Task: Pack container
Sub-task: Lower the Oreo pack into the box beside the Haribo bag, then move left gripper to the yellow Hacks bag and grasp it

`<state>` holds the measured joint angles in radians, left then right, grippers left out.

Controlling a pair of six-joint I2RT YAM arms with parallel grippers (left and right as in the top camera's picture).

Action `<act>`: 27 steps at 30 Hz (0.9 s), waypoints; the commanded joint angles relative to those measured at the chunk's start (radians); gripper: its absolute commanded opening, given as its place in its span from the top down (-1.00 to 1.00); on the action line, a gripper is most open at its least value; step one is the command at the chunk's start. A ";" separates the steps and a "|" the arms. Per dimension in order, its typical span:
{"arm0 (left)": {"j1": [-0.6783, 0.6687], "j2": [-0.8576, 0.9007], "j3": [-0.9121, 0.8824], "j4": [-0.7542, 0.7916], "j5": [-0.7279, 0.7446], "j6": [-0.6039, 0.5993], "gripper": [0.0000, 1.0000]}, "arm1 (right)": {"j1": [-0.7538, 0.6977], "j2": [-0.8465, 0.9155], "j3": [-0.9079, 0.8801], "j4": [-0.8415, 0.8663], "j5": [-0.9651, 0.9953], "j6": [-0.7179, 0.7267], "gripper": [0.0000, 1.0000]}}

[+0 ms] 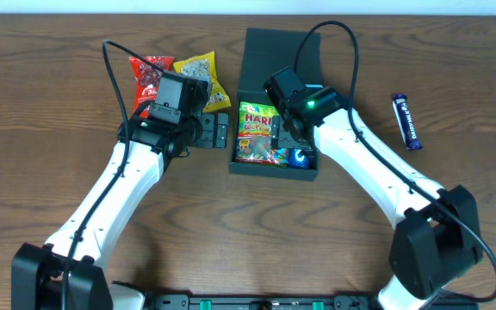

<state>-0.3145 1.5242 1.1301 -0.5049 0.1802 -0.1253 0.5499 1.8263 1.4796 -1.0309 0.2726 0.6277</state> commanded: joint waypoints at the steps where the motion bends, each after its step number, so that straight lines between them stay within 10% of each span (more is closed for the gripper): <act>1: 0.004 0.002 0.018 -0.003 -0.004 0.019 -0.90 | 0.003 -0.007 -0.002 -0.014 0.063 0.000 -0.84; 27: 0.091 0.247 0.051 0.380 -0.003 0.065 -0.91 | -0.309 -0.082 -0.002 0.021 0.011 -0.024 -0.89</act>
<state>-0.2359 1.7298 1.1324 -0.1310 0.1589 -0.0521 0.2531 1.7592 1.4796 -1.0107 0.2844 0.6201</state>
